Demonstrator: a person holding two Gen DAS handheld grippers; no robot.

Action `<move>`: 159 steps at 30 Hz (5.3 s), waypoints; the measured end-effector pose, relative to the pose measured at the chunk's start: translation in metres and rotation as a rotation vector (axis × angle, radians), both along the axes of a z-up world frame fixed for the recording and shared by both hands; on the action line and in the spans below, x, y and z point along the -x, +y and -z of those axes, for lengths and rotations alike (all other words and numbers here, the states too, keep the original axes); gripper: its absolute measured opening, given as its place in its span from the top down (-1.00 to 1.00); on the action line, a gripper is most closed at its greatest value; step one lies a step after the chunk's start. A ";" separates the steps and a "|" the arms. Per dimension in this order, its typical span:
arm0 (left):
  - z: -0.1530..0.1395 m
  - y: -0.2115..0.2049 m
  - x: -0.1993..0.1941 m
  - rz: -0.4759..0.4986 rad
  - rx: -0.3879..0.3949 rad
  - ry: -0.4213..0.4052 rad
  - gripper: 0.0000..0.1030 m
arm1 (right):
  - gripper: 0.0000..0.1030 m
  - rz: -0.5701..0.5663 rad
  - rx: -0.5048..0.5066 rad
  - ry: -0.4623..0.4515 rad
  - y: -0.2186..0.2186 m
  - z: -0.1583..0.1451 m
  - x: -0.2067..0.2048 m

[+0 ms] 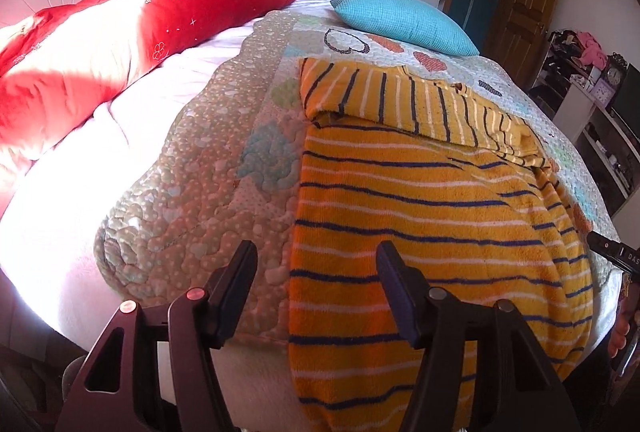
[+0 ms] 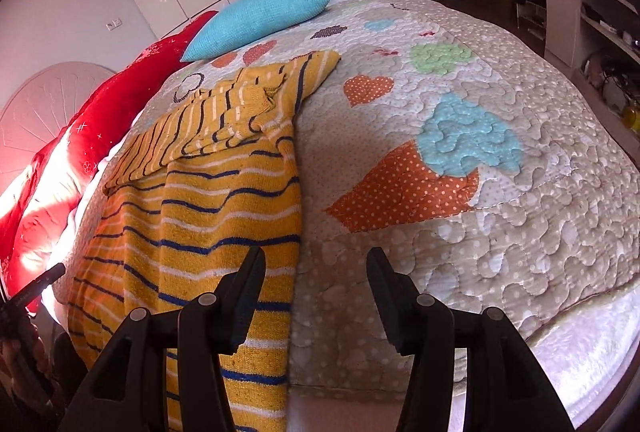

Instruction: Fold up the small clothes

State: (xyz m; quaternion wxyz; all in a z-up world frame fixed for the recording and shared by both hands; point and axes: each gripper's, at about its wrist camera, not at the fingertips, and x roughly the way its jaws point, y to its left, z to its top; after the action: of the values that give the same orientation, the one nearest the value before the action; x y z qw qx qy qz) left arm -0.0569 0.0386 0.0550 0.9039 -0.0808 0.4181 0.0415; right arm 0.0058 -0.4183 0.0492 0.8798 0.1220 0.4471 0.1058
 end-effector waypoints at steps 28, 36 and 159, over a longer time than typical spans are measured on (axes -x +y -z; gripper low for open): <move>0.060 -0.004 -0.058 0.022 -0.030 -0.053 -0.78 | -0.60 -0.008 0.238 -0.066 0.078 0.027 -0.057; 0.060 -0.006 -0.056 0.014 -0.033 -0.065 -0.78 | -0.66 -0.011 0.205 -0.074 0.075 0.030 -0.059; -0.019 0.021 -0.221 0.108 0.170 0.060 0.87 | 0.83 -0.134 0.059 -0.036 0.112 -0.037 -0.196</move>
State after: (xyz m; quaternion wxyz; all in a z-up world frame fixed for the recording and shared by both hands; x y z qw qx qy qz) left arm 0.1642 0.0591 0.0736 0.8817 -0.1333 0.4508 -0.0403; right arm 0.2020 -0.3066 0.0860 0.8818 0.0641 0.4413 0.1535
